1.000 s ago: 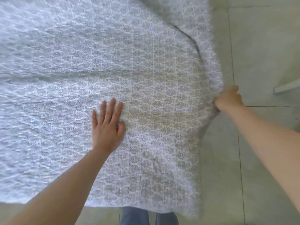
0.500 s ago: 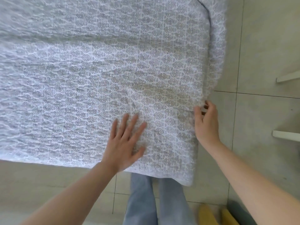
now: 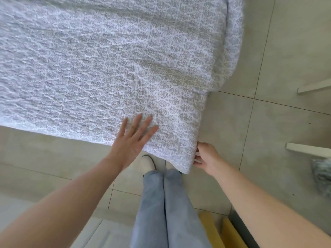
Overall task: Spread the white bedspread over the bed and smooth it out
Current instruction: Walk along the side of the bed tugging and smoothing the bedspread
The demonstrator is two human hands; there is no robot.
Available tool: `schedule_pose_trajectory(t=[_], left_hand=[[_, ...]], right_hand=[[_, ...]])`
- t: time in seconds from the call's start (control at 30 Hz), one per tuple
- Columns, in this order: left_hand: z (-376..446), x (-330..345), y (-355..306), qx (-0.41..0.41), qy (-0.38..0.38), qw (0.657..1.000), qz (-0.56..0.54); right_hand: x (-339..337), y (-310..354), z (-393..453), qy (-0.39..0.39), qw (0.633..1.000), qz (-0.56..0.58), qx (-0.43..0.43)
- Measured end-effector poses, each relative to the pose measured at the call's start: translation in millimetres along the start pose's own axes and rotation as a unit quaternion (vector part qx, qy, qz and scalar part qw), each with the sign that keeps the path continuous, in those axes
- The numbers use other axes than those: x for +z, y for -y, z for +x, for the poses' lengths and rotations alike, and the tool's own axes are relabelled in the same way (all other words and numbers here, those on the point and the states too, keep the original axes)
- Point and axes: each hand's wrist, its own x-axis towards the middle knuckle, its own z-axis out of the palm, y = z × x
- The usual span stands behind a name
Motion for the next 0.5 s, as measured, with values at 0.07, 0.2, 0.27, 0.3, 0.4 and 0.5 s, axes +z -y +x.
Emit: schedule_pose_trajectory(t=[0.07,0.2,0.27,0.3,0.4,0.5], left_hand=[[-3,0,-5,-0.009,-0.017,1.0,-0.01],[-16,1,-7,0.018,-0.039,0.997,-0.065],[-22,0,-6,0.024,-0.051,0.995,-0.082],[-24,-1,-8,0.018,-0.058,0.994,-0.092],[-32,-1,-17,-0.002,-0.081,0.989,-0.125],[-34,0,-18,-0.01,-0.089,0.987,-0.135]], right_hand=[[1,3,4,-0.031,0.998,-0.038,-0.04],[-3,2,10,-0.03,0.985,-0.137,-0.106],[-3,-2,11,-0.03,0.982,-0.142,-0.119],[-2,-4,9,-0.028,0.984,-0.135,-0.117],[-1,-4,3,-0.012,0.994,-0.077,-0.08],[1,10,1,0.011,0.999,-0.014,-0.036]])
